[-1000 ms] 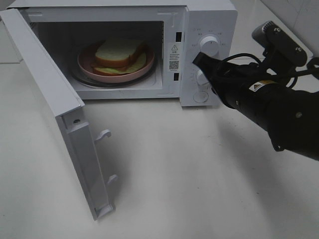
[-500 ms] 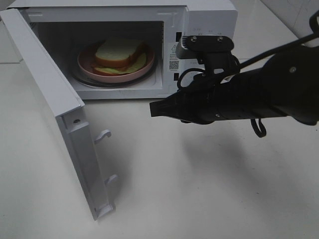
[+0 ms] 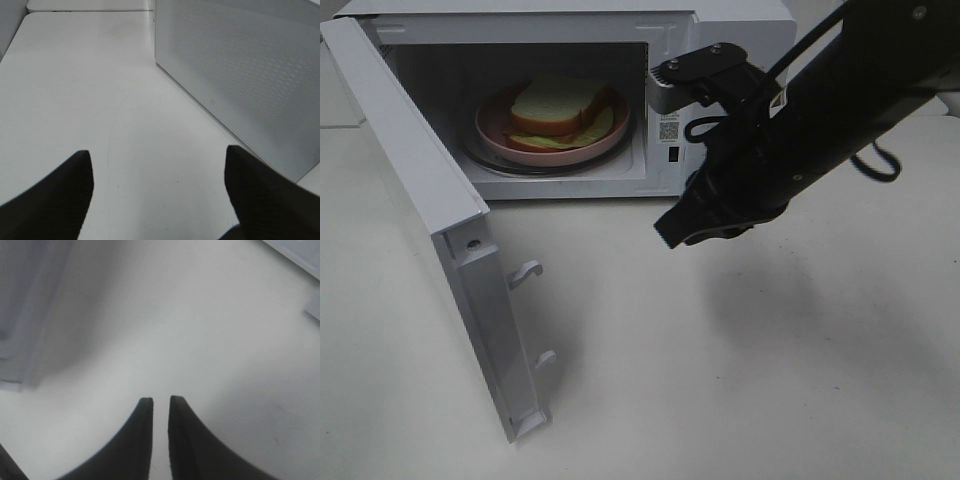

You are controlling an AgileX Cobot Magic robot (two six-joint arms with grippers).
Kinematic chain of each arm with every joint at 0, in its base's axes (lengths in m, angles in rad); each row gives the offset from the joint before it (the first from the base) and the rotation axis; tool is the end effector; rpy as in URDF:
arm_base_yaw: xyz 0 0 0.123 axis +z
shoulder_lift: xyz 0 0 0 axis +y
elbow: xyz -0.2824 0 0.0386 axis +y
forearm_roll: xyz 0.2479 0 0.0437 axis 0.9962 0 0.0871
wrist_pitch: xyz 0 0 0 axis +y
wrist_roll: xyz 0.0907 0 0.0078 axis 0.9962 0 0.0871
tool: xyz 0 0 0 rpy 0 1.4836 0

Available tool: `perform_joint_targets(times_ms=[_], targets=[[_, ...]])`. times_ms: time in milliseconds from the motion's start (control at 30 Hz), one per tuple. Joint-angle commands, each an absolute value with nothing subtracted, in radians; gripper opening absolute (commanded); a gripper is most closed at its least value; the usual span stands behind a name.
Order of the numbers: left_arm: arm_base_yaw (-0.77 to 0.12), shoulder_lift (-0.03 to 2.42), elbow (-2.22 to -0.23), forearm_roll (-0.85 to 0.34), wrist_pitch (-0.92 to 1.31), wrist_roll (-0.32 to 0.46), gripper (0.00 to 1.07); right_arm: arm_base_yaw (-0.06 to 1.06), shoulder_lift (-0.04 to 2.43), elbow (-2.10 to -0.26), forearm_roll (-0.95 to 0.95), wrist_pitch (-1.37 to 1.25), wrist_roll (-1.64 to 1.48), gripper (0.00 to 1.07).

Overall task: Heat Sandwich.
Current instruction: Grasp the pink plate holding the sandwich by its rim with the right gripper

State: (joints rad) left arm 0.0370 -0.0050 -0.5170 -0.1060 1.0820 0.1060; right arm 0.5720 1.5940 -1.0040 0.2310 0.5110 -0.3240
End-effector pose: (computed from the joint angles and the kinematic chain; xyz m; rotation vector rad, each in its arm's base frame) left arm -0.0084 -0.0088 0.2805 0.0780 2.0378 -0.0371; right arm 0.2669 0.1840 0.2265 -0.9221 2.4258 0.3113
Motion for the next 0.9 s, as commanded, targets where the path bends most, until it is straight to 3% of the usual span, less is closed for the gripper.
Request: perform_joint_targets(times_ms=[33,200,400,667,900], targets=[[0.04,-0.011,-0.517,-0.112,1.07,0.1,0.7,0.558,1.585,-1.063,0.008,0.673,-0.224,0.17],[0.04,-0.011,-0.517,-0.112,1.07,0.1,0.7,0.56,1.583,-1.104,-0.145,0.763,-0.216,0.18],[0.04,-0.011,-0.517,-0.112,1.07,0.1,0.7,0.56,1.583,-1.104,-0.168,0.78,-0.29,0.2],[0.04,-0.011,-0.517,-0.112,1.07,0.1,0.7,0.56,1.583,-1.104,-0.085,0.791,-0.873,0.24],[0.04,-0.011,-0.517,-0.112,1.07,0.1,0.7,0.56,1.583,-1.104,-0.006,0.832,-1.136,0.25]])
